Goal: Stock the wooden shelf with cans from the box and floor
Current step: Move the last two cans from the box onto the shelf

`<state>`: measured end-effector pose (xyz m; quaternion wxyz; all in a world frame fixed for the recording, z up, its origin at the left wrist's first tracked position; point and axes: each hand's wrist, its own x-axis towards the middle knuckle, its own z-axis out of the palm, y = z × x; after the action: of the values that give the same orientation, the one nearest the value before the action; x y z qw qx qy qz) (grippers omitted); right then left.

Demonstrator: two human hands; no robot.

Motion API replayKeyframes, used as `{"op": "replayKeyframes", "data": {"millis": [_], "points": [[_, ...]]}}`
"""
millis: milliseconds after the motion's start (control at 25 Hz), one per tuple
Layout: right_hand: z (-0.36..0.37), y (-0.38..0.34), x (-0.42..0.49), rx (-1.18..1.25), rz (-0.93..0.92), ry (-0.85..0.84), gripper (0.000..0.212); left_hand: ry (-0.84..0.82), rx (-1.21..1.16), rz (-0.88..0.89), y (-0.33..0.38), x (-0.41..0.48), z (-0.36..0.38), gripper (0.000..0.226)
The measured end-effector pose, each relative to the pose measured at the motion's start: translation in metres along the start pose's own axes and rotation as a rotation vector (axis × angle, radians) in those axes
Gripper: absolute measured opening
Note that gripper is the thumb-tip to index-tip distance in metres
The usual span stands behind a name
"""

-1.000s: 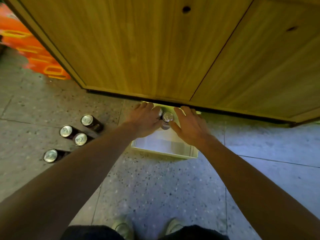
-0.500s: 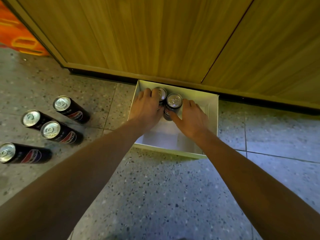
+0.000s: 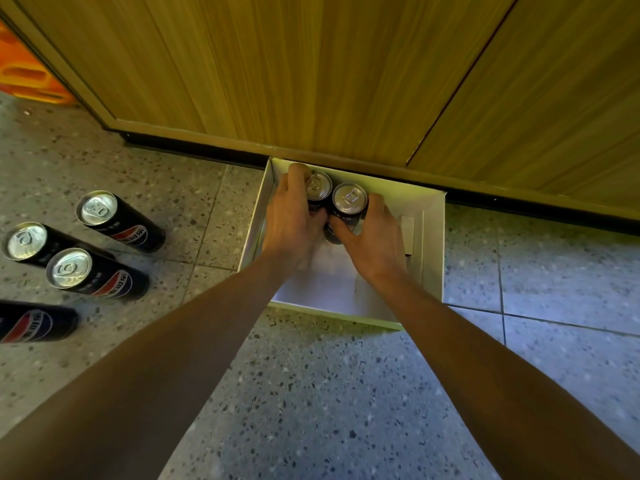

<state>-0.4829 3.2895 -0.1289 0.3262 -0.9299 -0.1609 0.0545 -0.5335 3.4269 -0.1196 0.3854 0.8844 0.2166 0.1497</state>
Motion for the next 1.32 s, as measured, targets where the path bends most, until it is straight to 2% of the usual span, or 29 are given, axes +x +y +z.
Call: {"op": "replayKeyframes", "data": {"millis": [240,440,560,800,1000,1120,1320], "points": [[-0.018,-0.012,-0.005,0.092,-0.021,0.035,0.059,-0.009,-0.075,-0.022,0.015,0.000,-0.024,0.049],[-0.108,-0.077,-0.018,0.090,-0.069,0.083,0.059,-0.053,-0.098,-0.037,0.098,0.003,-0.108,0.057],[-0.199,-0.146,-0.023,0.096,-0.100,0.105,0.060,-0.059,-0.112,-0.047,0.184,0.011,-0.190,0.059],[-0.439,-0.322,-0.025,0.137,-0.164,0.192,0.064,-0.037,-0.212,0.025,0.406,0.040,-0.388,0.061],[-0.612,-0.453,-0.016,0.158,-0.197,0.312,0.066,-0.105,-0.304,0.115,0.569,0.077,-0.533,0.054],[-0.686,-0.510,-0.004,0.180,-0.231,0.361,0.068,-0.147,-0.369,0.171,0.643,0.102,-0.595,0.057],[-0.770,-0.565,0.032,0.228,-0.324,0.408,0.067,-0.135,-0.412,0.264,0.727,0.145,-0.654,0.050]]}}
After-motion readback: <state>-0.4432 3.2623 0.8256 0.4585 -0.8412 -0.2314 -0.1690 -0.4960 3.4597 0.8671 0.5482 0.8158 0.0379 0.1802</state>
